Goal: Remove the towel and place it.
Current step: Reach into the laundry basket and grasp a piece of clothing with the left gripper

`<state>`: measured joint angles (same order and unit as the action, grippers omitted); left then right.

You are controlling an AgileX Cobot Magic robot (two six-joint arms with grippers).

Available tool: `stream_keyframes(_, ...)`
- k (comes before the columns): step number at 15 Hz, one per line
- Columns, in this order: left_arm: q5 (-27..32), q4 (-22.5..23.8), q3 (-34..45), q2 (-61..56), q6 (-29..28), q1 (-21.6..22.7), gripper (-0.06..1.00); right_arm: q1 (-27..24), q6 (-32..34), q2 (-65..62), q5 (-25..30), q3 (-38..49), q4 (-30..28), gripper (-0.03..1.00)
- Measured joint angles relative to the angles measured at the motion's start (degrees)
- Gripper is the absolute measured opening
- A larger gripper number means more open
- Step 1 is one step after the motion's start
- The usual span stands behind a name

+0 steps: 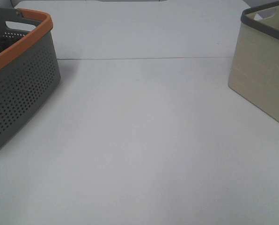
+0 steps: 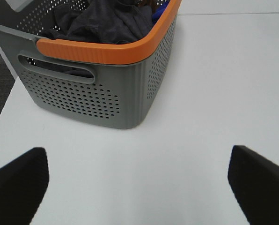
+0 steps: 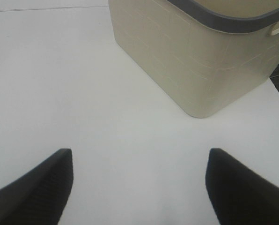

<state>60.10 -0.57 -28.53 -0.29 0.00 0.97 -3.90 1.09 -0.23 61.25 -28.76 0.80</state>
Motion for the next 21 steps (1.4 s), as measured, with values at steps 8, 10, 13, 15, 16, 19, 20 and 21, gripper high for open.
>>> stream_keyframes(8, 0.00, 0.00, 0.00, 0.00, 0.00, 0.00, 0.98, 0.00, 0.00, 0.00, 0.00, 0.00, 0.00, 0.70)
stream_keyframes(10, 0.23, 0.00, -0.29, 0.11, 0.00, 0.00, 0.98, 0.00, 0.00, 0.00, 0.00, 0.00, 0.00, 0.70)
stream_keyframes(13, 5.84, 0.00, -9.85, 10.77, 1.66, 0.00, 0.98, 0.00, 0.00, 0.00, 0.00, 0.00, 0.00, 0.70)
stream_keyframes(15, 9.22, 0.00, -17.65, 20.51, 5.50, 0.00, 0.98, 0.00, 0.00, 0.00, 0.00, 0.00, 0.00, 0.70)
stream_keyframes(16, 9.34, 0.00, -19.88, 23.26, 7.16, 0.00, 0.98, 0.00, 0.00, 0.00, 0.00, 0.00, 0.00, 0.70)
stream_keyframes(19, 9.57, 0.00, -31.74, 37.99, 22.57, 0.00, 0.98, 0.00, 0.00, 0.00, 0.00, 0.00, 0.00, 0.70)
stream_keyframes(20, 9.57, 0.00, -35.01, 42.17, 28.53, 0.00, 0.98, 0.00, 0.00, 0.00, 0.00, 0.00, 0.00, 0.70)
stream_keyframes(21, 9.57, 0.11, -38.39, 46.18, 32.95, 0.00, 0.98, 0.00, 0.00, 0.00, 0.00, 0.00, 0.00, 0.70)
